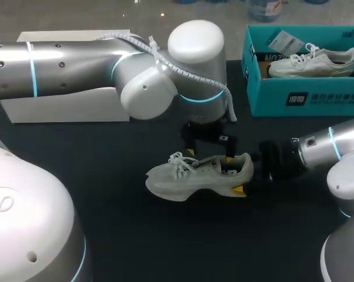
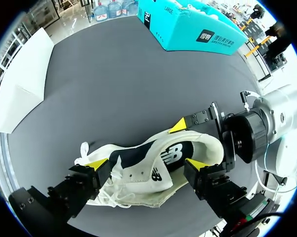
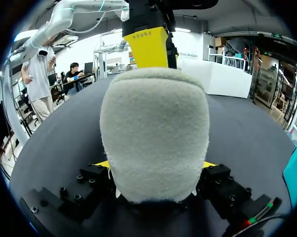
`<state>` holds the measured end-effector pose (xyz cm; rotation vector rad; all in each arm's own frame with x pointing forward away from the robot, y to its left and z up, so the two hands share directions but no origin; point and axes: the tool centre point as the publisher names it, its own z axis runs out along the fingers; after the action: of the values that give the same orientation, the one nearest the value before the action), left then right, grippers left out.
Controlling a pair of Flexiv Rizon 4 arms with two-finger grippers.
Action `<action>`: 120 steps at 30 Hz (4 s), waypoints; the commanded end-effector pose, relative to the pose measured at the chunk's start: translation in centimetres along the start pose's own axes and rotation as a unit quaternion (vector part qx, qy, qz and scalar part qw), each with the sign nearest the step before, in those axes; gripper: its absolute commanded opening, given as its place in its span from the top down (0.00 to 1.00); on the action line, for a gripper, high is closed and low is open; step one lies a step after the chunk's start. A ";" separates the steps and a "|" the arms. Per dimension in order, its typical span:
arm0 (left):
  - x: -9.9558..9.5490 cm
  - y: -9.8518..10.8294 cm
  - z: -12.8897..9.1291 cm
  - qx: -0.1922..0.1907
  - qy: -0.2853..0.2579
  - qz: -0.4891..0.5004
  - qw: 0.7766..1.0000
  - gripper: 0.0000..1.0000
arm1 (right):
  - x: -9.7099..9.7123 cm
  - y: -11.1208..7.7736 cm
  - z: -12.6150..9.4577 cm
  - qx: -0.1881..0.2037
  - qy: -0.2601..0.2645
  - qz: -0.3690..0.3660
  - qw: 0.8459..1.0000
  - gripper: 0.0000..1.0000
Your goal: Take the shoe out of the shoebox, open the shoe tongue, remove and reinsert the insole, then place the shoe into the shoebox
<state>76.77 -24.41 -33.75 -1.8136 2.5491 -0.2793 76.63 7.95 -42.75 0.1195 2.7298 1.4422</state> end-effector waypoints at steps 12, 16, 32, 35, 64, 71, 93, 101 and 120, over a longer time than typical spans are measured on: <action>0.1 1.5 1.1 0.001 -0.031 -0.005 1.000 0.00 | 0.1 0.0 0.3 0.002 -0.001 0.000 1.000 1.00; -0.2 1.7 1.4 -0.001 -0.038 -0.009 0.999 0.00 | 0.1 0.0 0.3 0.002 -0.001 0.000 1.000 1.00; -3.3 2.5 -1.3 0.024 -0.062 -0.071 0.995 0.21 | 0.1 0.0 0.3 0.002 -0.001 0.000 1.000 1.00; -3.5 2.5 -1.6 0.015 -0.051 -0.079 0.995 0.65 | 0.1 0.0 0.3 0.002 -0.001 0.000 1.000 1.00; -10.4 5.1 -5.3 -0.023 0.100 -0.120 0.987 1.00 | 0.1 0.0 0.3 0.002 -0.001 0.000 1.000 1.00; -12.3 5.7 -3.3 -0.041 0.070 -0.152 0.985 1.00 | 0.1 0.0 0.3 0.002 -0.001 0.000 1.000 1.00; -13.8 6.2 0.5 -0.076 0.023 -0.165 0.983 0.00 | 0.1 0.0 0.3 0.002 -0.001 0.000 1.000 1.00; -13.1 5.4 -2.0 -0.057 0.053 -0.089 0.993 0.00 | 0.1 0.0 0.3 0.002 -0.001 0.000 1.000 1.00; -9.1 2.1 -6.9 -0.021 -0.013 0.653 0.757 0.00 | 0.1 0.0 0.3 0.002 -0.001 0.000 1.000 1.00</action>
<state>77.46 -13.64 -28.64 -1.3302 2.9937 -0.2774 76.62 8.04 -42.75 0.1194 2.7295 1.4422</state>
